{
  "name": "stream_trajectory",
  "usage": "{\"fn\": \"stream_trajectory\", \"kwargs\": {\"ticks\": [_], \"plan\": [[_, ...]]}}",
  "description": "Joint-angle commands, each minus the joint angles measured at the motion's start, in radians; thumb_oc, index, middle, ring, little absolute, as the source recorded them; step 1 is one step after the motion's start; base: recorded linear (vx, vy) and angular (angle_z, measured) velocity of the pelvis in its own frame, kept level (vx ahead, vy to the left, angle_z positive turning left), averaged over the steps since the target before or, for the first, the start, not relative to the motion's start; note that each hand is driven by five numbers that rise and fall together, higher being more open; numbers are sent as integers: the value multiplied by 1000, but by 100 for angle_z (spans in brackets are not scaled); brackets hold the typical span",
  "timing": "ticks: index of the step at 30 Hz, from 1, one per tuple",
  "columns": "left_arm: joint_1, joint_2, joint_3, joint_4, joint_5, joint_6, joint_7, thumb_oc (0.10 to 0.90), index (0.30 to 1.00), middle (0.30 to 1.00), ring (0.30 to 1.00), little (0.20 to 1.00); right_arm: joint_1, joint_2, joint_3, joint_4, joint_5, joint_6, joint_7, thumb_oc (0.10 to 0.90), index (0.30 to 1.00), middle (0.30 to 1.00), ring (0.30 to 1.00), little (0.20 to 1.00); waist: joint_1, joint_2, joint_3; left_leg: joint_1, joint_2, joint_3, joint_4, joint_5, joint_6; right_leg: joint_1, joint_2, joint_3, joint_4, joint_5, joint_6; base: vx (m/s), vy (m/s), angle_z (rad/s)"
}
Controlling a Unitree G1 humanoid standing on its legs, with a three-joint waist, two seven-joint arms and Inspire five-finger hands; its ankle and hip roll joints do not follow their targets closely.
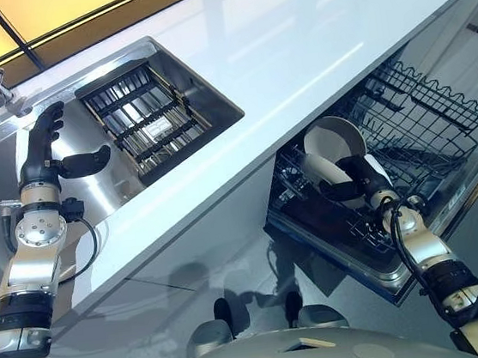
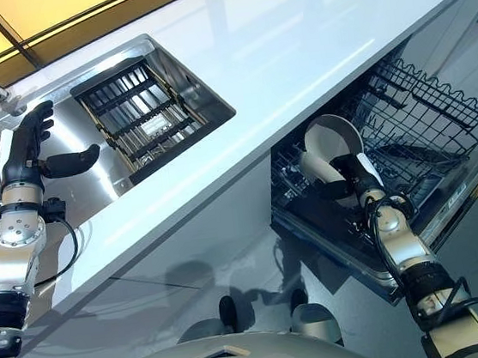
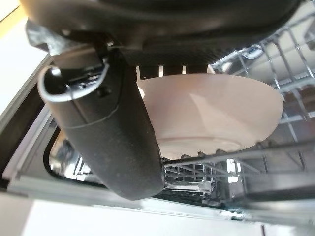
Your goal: Pick up plates and place into dishwasher.
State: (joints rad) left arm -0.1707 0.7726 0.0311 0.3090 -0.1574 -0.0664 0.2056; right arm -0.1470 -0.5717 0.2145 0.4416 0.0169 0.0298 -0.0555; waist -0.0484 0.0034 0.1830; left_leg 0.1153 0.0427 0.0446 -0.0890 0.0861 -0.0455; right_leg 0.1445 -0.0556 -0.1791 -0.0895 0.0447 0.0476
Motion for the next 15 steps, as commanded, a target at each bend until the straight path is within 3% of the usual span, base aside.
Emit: {"fn": "stream_trajectory", "kwargs": {"ticks": [1, 8, 15], "plan": [[-169, 53, -25, -1, -12, -65, 22, 800, 900, 900, 900, 900, -143, -92, 39, -19, -10, -56, -19, 800, 900, 900, 900, 900, 13, 28, -33, -24, -61, -5, 31, -74, 24, -88, 73, -10, 214, -151, 14, 0, 2, 11], [-176, 46, -45, -22, -14, -48, 35, 800, 900, 900, 900, 900, -201, -110, 38, -36, 18, -29, -81, 800, 900, 900, 900, 900, 15, 28, -25, -21, -63, -8, 30, -73, 25, -86, 74, -5, 210, -146, 13, 0, 8, 4], [-152, 23, -29, -35, 0, -44, 46, 800, 900, 900, 900, 900, -165, -73, -28, -177, 35, -62, -162, 800, 900, 900, 900, 900, 2, 29, -23, -16, -67, 0, 24, -77, 33, -87, 75, 5, 208, -145, 17, 0, 0, 0]]}}
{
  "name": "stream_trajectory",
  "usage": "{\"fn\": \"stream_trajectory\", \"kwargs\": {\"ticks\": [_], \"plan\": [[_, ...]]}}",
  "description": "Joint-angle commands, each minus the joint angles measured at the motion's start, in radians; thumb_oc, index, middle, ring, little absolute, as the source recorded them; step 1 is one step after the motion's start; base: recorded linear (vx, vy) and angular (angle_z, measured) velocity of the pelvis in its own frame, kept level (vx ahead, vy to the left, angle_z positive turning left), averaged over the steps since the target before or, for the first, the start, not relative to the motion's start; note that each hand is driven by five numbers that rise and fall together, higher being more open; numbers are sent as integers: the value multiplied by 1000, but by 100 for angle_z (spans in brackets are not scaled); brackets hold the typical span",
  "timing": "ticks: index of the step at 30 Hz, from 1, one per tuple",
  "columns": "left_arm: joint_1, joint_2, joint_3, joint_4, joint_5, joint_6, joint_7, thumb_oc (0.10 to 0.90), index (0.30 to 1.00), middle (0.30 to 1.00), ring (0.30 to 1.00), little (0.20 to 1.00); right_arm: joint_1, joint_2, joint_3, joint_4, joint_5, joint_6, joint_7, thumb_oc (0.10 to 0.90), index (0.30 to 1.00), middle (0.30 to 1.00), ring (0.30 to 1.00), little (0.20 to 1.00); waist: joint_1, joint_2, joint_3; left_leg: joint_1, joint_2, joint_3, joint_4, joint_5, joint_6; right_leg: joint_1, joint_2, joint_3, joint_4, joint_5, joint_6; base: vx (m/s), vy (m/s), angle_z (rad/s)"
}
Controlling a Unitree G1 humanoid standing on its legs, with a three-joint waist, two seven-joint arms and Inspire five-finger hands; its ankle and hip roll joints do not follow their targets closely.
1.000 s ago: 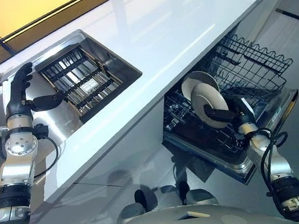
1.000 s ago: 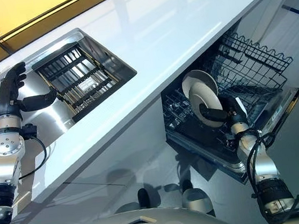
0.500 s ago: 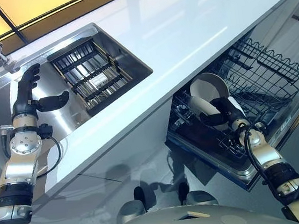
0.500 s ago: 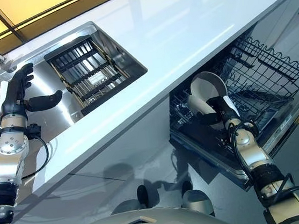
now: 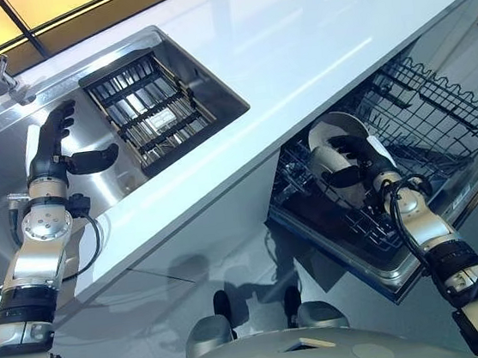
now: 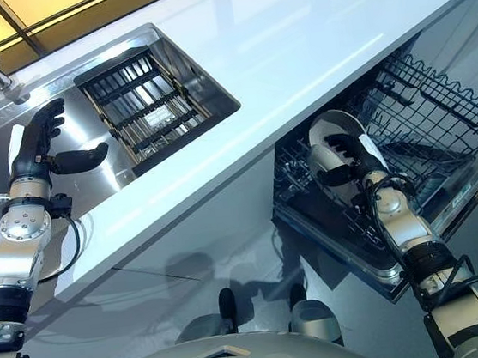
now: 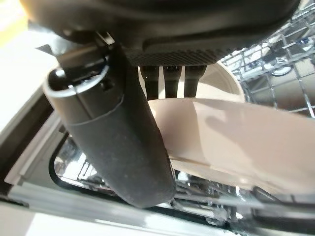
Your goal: Pick up plates and place into dishwasher.
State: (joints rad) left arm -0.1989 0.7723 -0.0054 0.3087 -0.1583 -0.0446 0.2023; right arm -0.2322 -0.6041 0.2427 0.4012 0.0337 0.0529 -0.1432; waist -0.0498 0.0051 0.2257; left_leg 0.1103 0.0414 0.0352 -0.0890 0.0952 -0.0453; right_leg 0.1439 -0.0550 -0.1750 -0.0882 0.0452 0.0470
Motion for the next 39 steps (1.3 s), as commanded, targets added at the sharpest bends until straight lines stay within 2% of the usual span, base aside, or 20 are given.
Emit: {"fn": "stream_trajectory", "kwargs": {"ticks": [1, 8, 12, 15, 17, 19, 20, 22, 24, 29, 30, 35, 39], "plan": [[-122, 22, 10, -32, 1, -66, 50, 800, 900, 900, 900, 900, -74, -34, -67, -158, 20, -90, -85, 800, 900, 900, 900, 900, 0, 27, -67, -11, -67, 13, 23, -87, 34, -87, 75, 3, 206, -145, 19, 0, 0, 0], [-99, 13, 35, -35, 10, -69, 53, 800, 900, 900, 900, 900, -16, -1, -125, -247, 64, -138, -88, 800, 900, 900, 900, 900, -18, 30, -73, -6, -69, 31, 17, -90, 38, -90, 74, 8, 202, -145, 24, -8, 6, -1], [-87, 16, 50, -38, 8, -69, 53, 800, 900, 900, 900, 900, 2, 11, -150, -303, 150, -162, -71, 800, 900, 900, 900, 900, -26, 31, -76, -3, -70, 42, 14, -90, 40, -90, 73, 9, 199, -142, 26, -23, 13, -5], [-75, 12, 56, -40, 12, -74, 59, 800, 900, 900, 900, 900, 16, 35, -171, -348, 278, -213, -60, 800, 900, 900, 900, 900, -32, 33, -75, -1, -70, 51, 12, -91, 42, -91, 73, 10, 198, -141, 28, -23, 10, -14], [-65, 8, 62, -31, 14, -88, 62, 800, 900, 900, 900, 900, 21, 74, -194, -391, 456, -261, -51, 800, 900, 900, 900, 900, -38, 36, -75, 0, -69, 59, 11, -91, 42, -94, 73, 11, 199, -141, 29, -33, 11, -8], [-60, 6, 67, -23, 17, -97, 61, 800, 900, 900, 900, 900, 27, 102, -210, -402, 517, -297, -53, 800, 900, 900, 900, 900, -41, 37, -76, 1, -69, 63, 11, -93, 43, -95, 72, 11, 200, -141, 30, -11, 3, -2], [-50, 2, 75, -19, 18, -106, 64, 800, 900, 900, 900, 900, 43, 138, -238, -420, 573, -364, -84, 800, 900, 900, 900, 900, -46, 39, -78, 1, -70, 69, 11, -95, 43, -97, 71, 10, 199, -141, 32, -22, 11, -5], [-43, 2, 87, -14, 16, -108, 64, 800, 900, 900, 900, 900, 63, 167, -276, -432, 576, -432, -149, 800, 900, 900, 900, 900, -54, 43, -82, 1, -71, 75, 10, -97, 44, -101, 70, 8, 201, -142, 36, -21, 14, -10], [-41, 9, 98, -6, 8, -105, 63, 800, 900, 900, 900, 900, 84, 170, -321, -411, 505, -459, -259, 800, 900, 900, 900, 900, -62, 46, -86, 1, -72, 81, 9, -98, 43, -104, 69, 8, 201, -142, 39, -16, 15, -11], [-25, 19, 118, -21, -2, -79, 68, 800, 900, 900, 900, 900, 138, 161, -409, -342, 477, -476, -410, 800, 900, 900, 900, 900, -73, 54, -93, 1, -72, 90, 7, -98, 43, -107, 69, 6, 202, -142, 42, -3, 6, -12], [-19, 21, 120, -24, -5, -75, 71, 800, 900, 900, 900, 900, 152, 166, -430, -311, 498, -448, -423, 800, 900, 900, 900, 900, -74, 56, -94, 2, -72, 89, 7, -98, 44, -107, 68, 6, 205, -143, 42, 15, -10, -21], [-15, 22, 121, -40, -9, -54, 85, 800, 900, 900, 900, 900, 176, 181, -438, -197, 568, -406, -364, 800, 900, 900, 900, 900, -73, 60, -91, 4, -71, 85, 7, -96, 44, -106, 66, 2, 210, -144, 42, 10, -16, -7], [-21, 36, 120, -36, -18, -55, 80, 800, 900, 900, 900, 900, 173, 185, -410, -61, 603, -410, -292, 800, 900, 900, 900, 900, -58, 63, -88, 1, -69, 79, 10, -92, 41, -104, 65, -4, 212, -143, 40, 29, -45, -6]]}}
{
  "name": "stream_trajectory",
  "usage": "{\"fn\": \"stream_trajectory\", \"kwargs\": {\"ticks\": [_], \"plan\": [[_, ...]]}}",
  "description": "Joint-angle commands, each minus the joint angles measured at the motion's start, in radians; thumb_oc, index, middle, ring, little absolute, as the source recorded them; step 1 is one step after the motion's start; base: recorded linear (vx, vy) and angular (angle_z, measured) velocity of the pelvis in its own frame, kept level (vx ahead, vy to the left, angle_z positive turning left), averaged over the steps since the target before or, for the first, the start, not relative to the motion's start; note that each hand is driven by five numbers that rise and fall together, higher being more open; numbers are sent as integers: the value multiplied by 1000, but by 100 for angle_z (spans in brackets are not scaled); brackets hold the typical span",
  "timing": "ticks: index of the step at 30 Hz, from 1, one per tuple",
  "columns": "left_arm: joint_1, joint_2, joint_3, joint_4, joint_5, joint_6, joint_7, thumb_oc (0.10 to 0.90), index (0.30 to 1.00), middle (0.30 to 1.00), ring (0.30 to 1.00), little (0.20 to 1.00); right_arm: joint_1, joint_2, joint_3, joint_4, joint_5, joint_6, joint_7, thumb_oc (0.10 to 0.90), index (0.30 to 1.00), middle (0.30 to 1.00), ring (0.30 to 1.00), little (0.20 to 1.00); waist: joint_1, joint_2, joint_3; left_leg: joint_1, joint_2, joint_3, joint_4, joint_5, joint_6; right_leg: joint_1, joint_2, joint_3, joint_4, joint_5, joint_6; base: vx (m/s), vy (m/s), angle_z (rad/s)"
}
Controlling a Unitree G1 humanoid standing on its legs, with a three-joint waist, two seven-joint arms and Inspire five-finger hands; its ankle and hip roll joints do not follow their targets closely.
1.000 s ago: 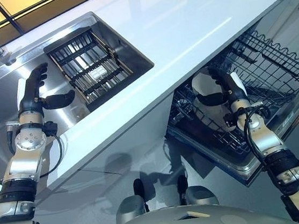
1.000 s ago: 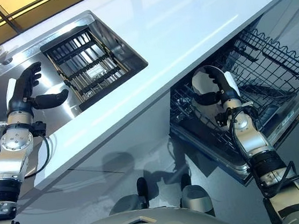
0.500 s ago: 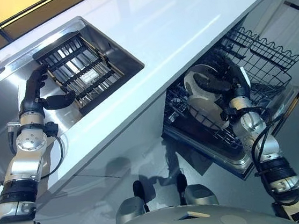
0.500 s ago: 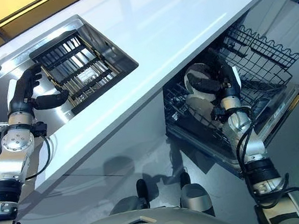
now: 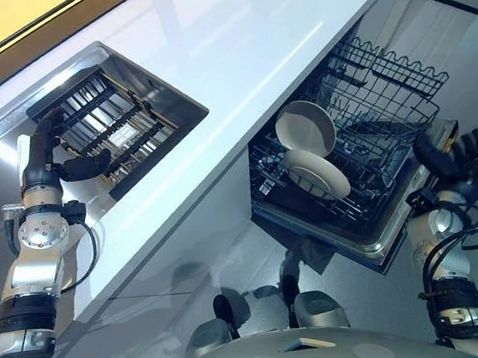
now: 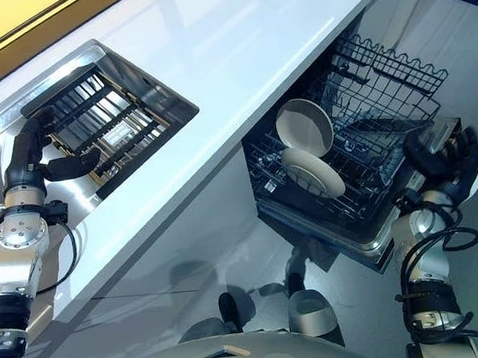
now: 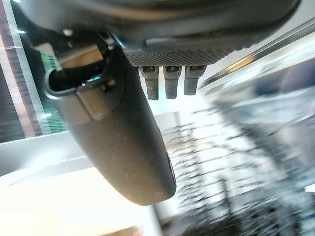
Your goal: Pick up plates and place into dishwasher.
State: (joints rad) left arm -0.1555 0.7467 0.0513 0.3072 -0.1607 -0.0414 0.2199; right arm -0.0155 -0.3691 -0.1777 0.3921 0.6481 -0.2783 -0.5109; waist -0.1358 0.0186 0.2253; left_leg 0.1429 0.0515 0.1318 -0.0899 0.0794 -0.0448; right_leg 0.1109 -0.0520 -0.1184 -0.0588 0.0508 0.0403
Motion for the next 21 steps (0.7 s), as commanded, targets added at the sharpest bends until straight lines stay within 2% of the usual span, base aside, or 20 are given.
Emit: {"fn": "stream_trajectory", "kwargs": {"ticks": [1, 6, 10, 13, 16, 21], "plan": [[-67, 66, 61, -34, -18, -57, 58, 800, 900, 900, 900, 900, -49, -55, 16, -22, -9, -79, 86, 800, 900, 900, 900, 900, 33, 50, -87, -33, -79, -21, 12, -76, 39, -71, 63, -62, 184, -149, 46, 44, -60, -1], [-86, 83, 47, -28, -19, -53, 42, 800, 900, 900, 900, 900, -81, -95, 32, 86, -4, -64, 116, 800, 900, 900, 900, 900, 52, 52, -81, -38, -78, -37, 15, -74, 36, -69, 65, -70, 188, -153, 42, 56, -63, 2], [-102, 100, 37, -26, -28, -57, 36, 800, 900, 900, 900, 900, -114, -122, 38, 183, 70, -54, 112, 800, 900, 900, 900, 900, 71, 55, -75, -45, -76, -53, 23, -74, 31, -71, 65, -73, 198, -159, 37, 93, -83, 7], [-105, 103, 38, -38, -34, -67, 43, 800, 900, 900, 900, 900, -132, -138, 32, 225, 91, -37, 74, 800, 900, 900, 900, 900, 84, 60, -64, -53, -76, -68, 33, -75, 29, -74, 67, -72, 210, -165, 32, 111, -85, 18], [-118, 118, 46, -54, -48, -63, 48, 800, 900, 900, 900, 900, -156, -153, 31, 274, 124, 11, -5, 800, 900, 900, 900, 900, 99, 71, -44, -71, -76, -90, 43, -72, 25, -87, 67, -70, 228, -173, 22, 73, -82, 14], [-156, 149, 36, -62, -53, -61, 54, 800, 900, 900, 900, 900, -210, -165, 30, 343, 176, -8, -121, 800, 900, 900, 900, 900, 114, 88, -3, -103, -75, -115, 53, -61, 17, -111, 69, -71, 250, -181, 7, -14, -65, 28]]}}
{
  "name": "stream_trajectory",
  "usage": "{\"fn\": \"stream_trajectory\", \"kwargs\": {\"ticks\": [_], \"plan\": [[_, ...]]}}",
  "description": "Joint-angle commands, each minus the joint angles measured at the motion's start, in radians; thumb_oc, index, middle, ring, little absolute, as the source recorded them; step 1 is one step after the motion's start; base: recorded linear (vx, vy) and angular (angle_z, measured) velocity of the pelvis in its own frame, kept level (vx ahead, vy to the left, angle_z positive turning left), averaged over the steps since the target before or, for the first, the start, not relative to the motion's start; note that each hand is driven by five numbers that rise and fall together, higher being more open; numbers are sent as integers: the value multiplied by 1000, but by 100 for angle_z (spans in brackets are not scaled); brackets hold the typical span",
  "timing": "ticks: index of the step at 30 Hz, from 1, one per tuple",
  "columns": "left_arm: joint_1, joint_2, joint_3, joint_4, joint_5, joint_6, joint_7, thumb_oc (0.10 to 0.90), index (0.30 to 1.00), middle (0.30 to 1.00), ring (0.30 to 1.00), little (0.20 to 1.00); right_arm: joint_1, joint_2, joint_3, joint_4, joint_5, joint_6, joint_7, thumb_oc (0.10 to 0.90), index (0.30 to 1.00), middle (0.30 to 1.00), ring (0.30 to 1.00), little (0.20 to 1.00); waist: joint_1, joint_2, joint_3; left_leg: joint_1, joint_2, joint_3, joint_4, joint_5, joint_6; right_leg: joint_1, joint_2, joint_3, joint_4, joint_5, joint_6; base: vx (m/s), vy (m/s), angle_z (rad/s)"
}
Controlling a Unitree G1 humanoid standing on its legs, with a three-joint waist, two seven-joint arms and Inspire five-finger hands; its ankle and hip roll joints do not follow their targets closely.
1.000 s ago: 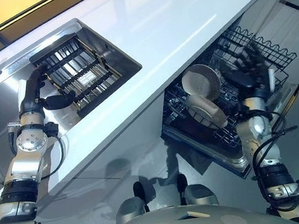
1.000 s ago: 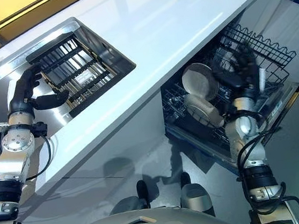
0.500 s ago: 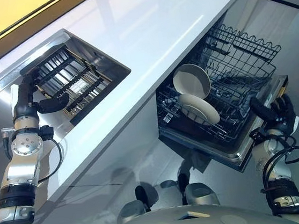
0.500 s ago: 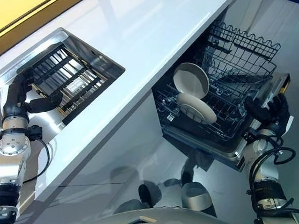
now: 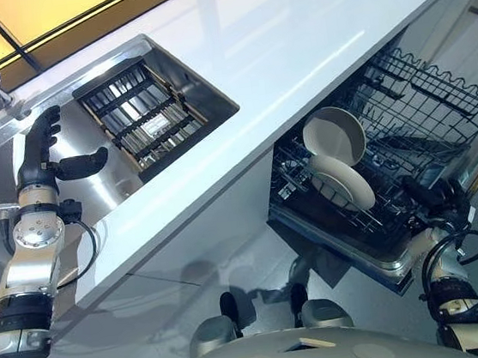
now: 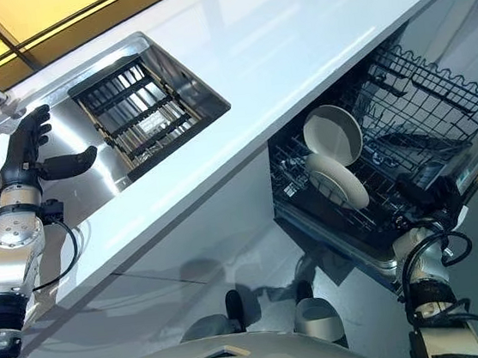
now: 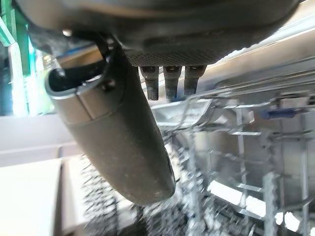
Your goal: Pick up plates and place into dishwasher.
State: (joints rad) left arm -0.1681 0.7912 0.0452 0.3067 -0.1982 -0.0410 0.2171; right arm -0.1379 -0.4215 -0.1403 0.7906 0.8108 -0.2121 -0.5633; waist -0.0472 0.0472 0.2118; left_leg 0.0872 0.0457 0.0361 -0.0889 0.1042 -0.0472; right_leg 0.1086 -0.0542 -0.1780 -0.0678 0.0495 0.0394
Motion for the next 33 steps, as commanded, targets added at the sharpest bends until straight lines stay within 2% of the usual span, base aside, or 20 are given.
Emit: {"fn": "stream_trajectory", "kwargs": {"ticks": [1, 4, 7, 9, 11, 12, 13, 19, 21, 24, 30, 33], "plan": [[-150, 110, 39, -64, -17, -59, 56, 800, 900, 900, 900, 900, -96, -114, -8, -55, 30, -83, -90, 800, 900, 900, 900, 900, 26, 61, 17, -52, -69, -23, 53, -84, 18, -111, 72, -12, 262, -181, 5, -23, -53, 23], [-165, 124, 38, -70, -26, -54, 55, 800, 900, 900, 900, 900, -107, -99, -20, -49, 62, -124, -116, 800, 900, 900, 900, 900, 31, 68, 36, -64, -67, -31, 60, -82, 15, -117, 72, -13, 270, -183, -1, -12, -51, 23], [-180, 132, 38, -67, -30, -48, 57, 800, 900, 900, 900, 900, -108, -81, -16, -55, 104, -150, -70, 800, 900, 900, 900, 900, 32, 71, 52, -74, -66, -40, 68, -83, 13, -121, 71, -17, 276, -185, -7, -4, -54, 22], [-192, 135, 36, -55, -32, -49, 56, 800, 900, 900, 900, 900, -112, -67, -7, -69, 198, -163, 46, 800, 900, 900, 900, 900, 33, 71, 60, -78, -64, -44, 74, -83, 11, -121, 73, -18, 279, -187, -12, 8, -51, 25], [-200, 136, 36, -44, -31, -58, 53, 800, 900, 900, 900, 900, -113, -41, -1, -92, 358, -169, 217, 800, 900, 900, 900, 900, 34, 70, 71, -84, -62, -46, 80, -83, 9, -123, 74, -19, 281, -188, -16, 0, -35, 7], [-200, 136, 36, -44, -31, -59, 53, 800, 900, 900, 900, 900, -113, -42, -1, -87, 364, -170, 225, 800, 900, 900, 900, 900, 34, 69, 71, -84, -62, -46, 80, -83, 9, -122, 74, -19, 282, -188, -16, -3, -43, 2], [-221, 145, 37, -16, -34, -70, 35, 800, 900, 900, 900, 900, -114, -23, 5, -98, 463, -169, 377, 800, 900, 900, 900, 900, 34, 67, 80, -91, -59, -44, 87, -83, 6, -124, 75, -23, 283, -189, -19, -3, -44, 1], [-297, 153, -1, 37, -30, -82, 20, 800, 900, 900, 900, 900, -187, -11, 51, -153, 603, -174, 606, 800, 900, 900, 900, 900, 39, 60, 98, -104, -53, -47, 99, -82, -2, -116, 80, -31, 270, -185, -26, -2, -33, 9], [-314, 151, -15, 47, -28, -81, 20, 800, 900, 900, 900, 900, -232, -14, 74, -179, 611, -182, 656, 800, 900, 900, 900, 900, 44, 58, 100, -104, -51, -48, 99, -81, -3, -110, 82, -34, 261, -183, -29, 16, -11, 9], [-327, 139, -27, 61, -26, -84, 21, 800, 900, 900, 900, 900, -310, -19, 127, -268, 546, -213, 673, 800, 900, 900, 900, 900, 53, 52, 102, -105, -52, -50, 103, -81, -3, -103, 84, -38, 249, -178, -34, 6, 0, 1], [-324, 92, -36, 100, -3, -108, 21, 800, 900, 900, 900, 900, -504, -14, 226, -470, 365, -159, 706, 800, 900, 900, 900, 900, 79, 36, 82, -106, -56, -42, 115, -86, 1, -84, 89, -41, 225, -177, -40, 30, 40, -3], [-317, 68, -40, 127, 11, -128, 10, 800, 900, 900, 900, 900, -573, -14, 265, -554, 279, -175, 694, 800, 900, 900, 900, 900, 90, 27, 66, -101, -59, -45, 125, -92, 4, -77, 89, -39, 228, -183, -42, 68, 46, -1]]}}
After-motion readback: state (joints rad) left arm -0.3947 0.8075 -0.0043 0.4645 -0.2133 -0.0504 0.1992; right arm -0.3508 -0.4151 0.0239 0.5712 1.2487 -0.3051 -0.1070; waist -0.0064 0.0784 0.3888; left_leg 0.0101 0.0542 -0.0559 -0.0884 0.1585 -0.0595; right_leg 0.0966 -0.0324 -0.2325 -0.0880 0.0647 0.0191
